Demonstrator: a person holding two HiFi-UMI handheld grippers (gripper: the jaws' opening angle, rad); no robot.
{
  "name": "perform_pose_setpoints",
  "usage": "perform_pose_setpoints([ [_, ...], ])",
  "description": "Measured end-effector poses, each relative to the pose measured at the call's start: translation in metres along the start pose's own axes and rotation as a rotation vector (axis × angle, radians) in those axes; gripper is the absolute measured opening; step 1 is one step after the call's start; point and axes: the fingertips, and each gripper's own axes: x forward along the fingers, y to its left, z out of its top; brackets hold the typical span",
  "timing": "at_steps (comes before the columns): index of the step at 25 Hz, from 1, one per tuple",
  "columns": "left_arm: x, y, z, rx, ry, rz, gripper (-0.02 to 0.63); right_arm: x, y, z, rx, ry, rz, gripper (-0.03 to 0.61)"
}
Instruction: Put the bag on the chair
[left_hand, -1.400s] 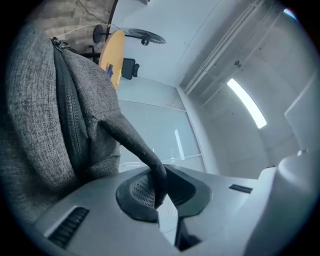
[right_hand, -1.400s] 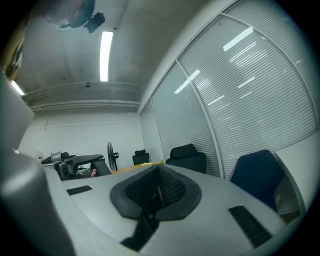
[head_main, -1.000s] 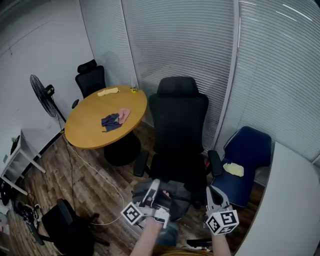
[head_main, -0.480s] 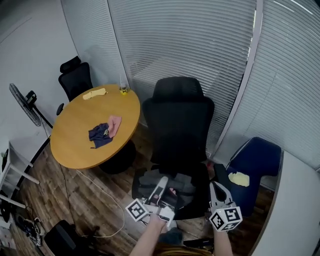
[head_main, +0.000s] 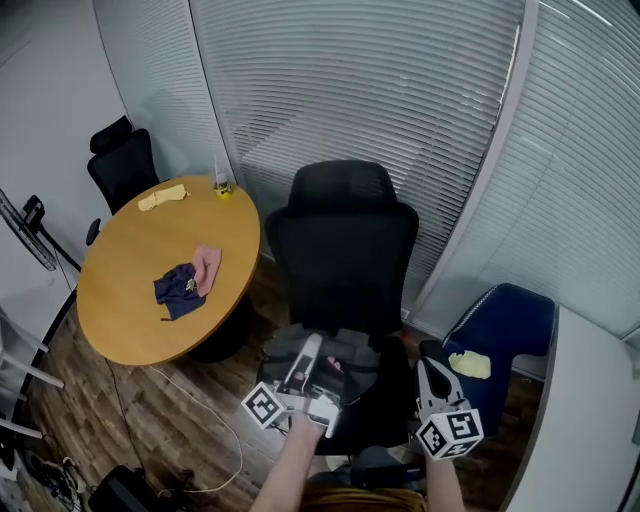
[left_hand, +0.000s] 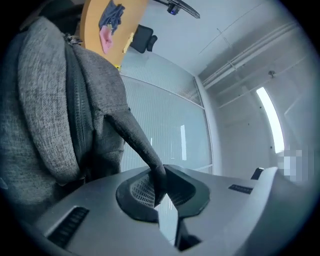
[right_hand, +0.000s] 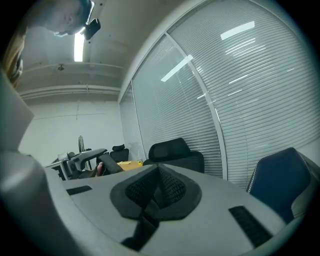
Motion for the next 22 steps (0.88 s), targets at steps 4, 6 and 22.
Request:
perform_pose_setpoints([
  [4,0.012,0.014,0.003,-0.013,0.009,0.01,0.041,0.017,-0.01,-0.003,0.005,-0.007,0.002,0.011],
  [6,0.016,0.019,0.004,-0.014,0.012,0.014,0.041,0.025,-0.013,-0.003,0.004,-0.006,0.01,0.011],
  [22,0.03,0.062,0.011,-0.018,-0.021,0.089,0.038,0.066,-0.039,-0.018,0.047,0.049,0.033,0.011],
])
